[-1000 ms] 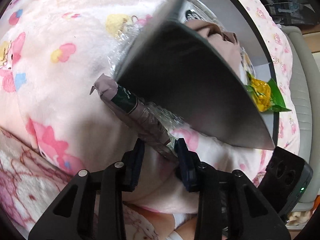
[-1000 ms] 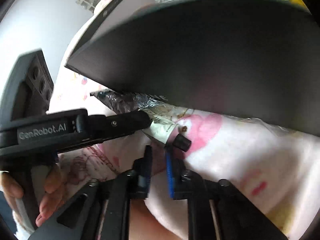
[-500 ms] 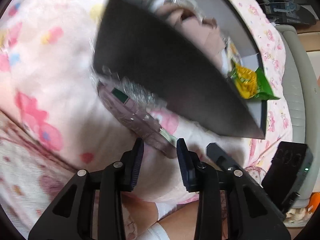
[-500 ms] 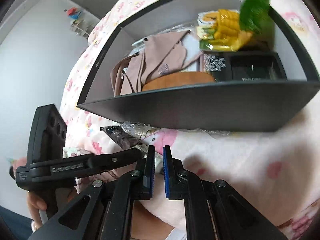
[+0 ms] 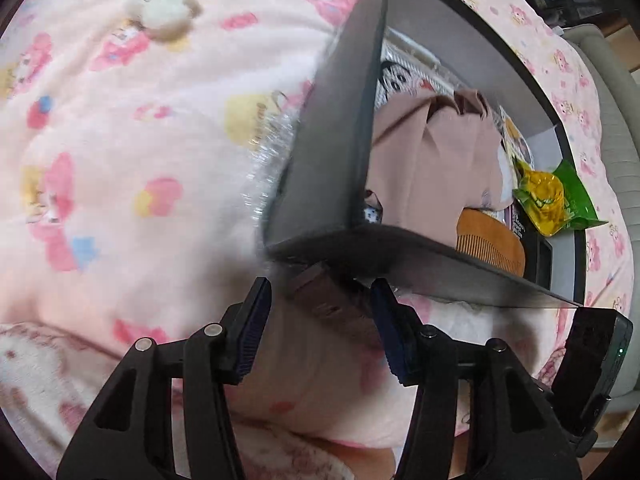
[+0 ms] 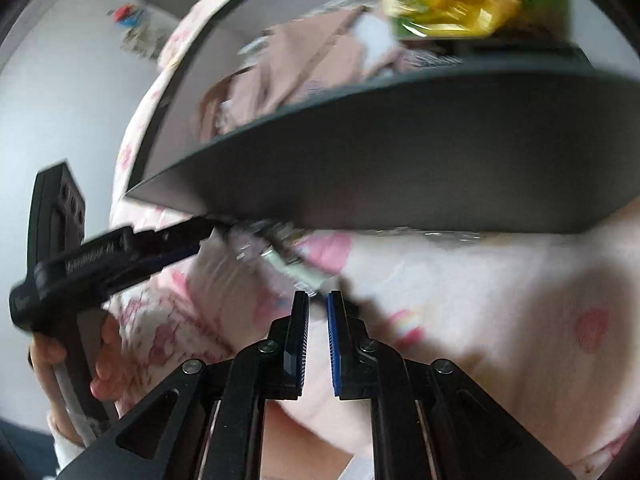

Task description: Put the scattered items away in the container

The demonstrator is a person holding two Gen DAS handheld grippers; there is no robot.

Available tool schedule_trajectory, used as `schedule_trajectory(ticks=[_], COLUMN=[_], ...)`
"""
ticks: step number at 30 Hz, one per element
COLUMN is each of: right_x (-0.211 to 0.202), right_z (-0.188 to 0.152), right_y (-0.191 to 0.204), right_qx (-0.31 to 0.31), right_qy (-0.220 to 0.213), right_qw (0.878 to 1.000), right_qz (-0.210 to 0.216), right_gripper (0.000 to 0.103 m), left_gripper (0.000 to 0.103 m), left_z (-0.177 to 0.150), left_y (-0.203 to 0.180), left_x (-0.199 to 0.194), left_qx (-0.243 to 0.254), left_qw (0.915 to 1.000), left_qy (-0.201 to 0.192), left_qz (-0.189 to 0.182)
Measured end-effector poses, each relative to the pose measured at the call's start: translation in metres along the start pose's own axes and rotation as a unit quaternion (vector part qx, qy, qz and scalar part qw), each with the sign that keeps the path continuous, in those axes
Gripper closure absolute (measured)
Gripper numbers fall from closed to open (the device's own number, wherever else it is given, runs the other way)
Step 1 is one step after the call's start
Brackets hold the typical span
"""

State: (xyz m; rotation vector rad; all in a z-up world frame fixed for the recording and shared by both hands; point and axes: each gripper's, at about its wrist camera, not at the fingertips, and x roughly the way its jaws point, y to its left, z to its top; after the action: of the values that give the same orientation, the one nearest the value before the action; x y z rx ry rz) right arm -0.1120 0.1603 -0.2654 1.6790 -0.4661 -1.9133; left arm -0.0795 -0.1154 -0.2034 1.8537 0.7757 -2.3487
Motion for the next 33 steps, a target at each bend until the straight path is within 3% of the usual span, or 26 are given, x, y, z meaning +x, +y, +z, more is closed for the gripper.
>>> schedule_trajectory(ticks=[10,13,18,23,26,30,33], right_x=[-0.011,-0.002,0.001,0.012,0.016,-0.006,0.0], right_z=[-0.002,-0.006,-0.01,-0.022,-0.026,-0.019,-0.016], right_y=[0.01,0.015,0.014,0.018,0.015,0.012,0.008], right_qx=[-0.017,-0.028,-0.026,-0.036,-0.028,-0.026,-0.012], right_qy=[-0.053,-0.032,-0.011,0.007,0.03,-0.032,-0.027], right_qw=[0.998,0.999,1.0,0.999,0.999,0.999,0.999], right_qz=[-0.015,-0.007,-0.005,-0.005,0.023,0.012,0.017], right_gripper=[0.095,0.095,0.092,0.091,0.091,0.089,0.088], left_gripper=[0.05,0.056,0.056,0.056,0.053,0.053,0.054], left_z=[-0.013,-0.019,-0.009,-0.006,-0.016,-0.02,-0.021], left_y=[0.022,0.029,0.04,0.049,0.05,0.066,0.076], left_x=[-0.013,-0.026,-0.048,-0.028,-0.032,-0.04,-0.043], left_qx=[-0.014,-0.009,-0.012,-0.012,0.002,-0.012,-0.017], left_qw=[0.999,0.9991,0.9999,0.9985,0.9984,0.9991,0.9991], left_qy=[0.039,0.04,0.0,0.041,0.041,0.04,0.036], left_qz=[0.014,0.014,0.006,0.033,0.038,0.006,-0.017])
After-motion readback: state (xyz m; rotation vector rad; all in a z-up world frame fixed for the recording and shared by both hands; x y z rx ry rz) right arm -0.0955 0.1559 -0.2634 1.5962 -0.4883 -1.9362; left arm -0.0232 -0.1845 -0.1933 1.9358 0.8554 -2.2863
